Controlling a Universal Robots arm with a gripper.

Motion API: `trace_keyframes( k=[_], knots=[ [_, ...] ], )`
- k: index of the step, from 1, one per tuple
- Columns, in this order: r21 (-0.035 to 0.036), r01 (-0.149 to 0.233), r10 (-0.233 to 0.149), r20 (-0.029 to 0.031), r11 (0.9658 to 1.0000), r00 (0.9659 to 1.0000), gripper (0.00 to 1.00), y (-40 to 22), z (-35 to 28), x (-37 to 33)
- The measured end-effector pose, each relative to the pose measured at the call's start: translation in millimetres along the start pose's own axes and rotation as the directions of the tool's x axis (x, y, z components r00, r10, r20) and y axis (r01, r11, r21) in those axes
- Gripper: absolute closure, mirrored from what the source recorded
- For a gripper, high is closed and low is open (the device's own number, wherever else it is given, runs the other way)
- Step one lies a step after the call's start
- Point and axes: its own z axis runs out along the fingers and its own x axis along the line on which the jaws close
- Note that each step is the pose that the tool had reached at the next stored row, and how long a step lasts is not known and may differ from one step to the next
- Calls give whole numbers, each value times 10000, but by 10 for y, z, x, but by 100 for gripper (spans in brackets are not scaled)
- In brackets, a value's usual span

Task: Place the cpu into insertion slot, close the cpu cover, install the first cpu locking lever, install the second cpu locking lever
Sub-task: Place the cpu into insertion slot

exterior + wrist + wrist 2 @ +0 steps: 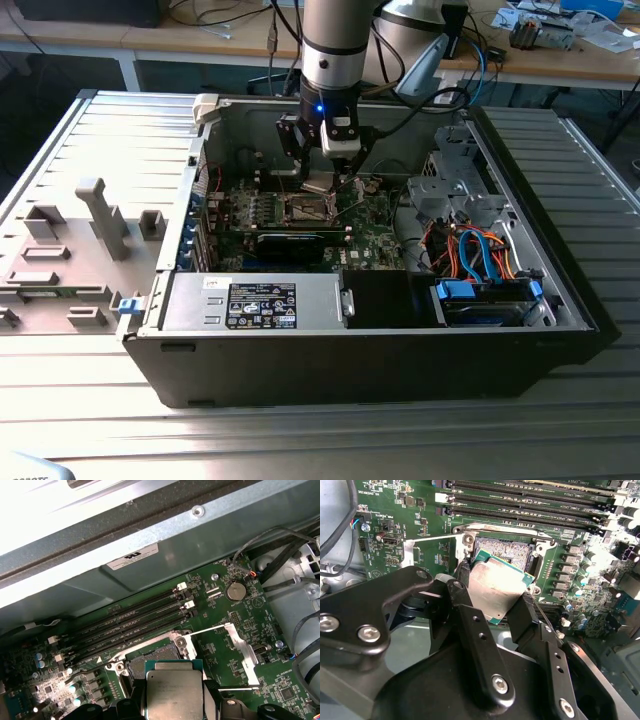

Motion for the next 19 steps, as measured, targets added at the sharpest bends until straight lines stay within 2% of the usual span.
trace_keyframes(
  k=[4, 19],
  knots=[
    [-3, -149, 149, 4, 9999, 9999, 46, 0, 2, 0],
    [-4, -208, 208, 6, 9998, 9998, 46, 0, 3, 0]
  ],
)
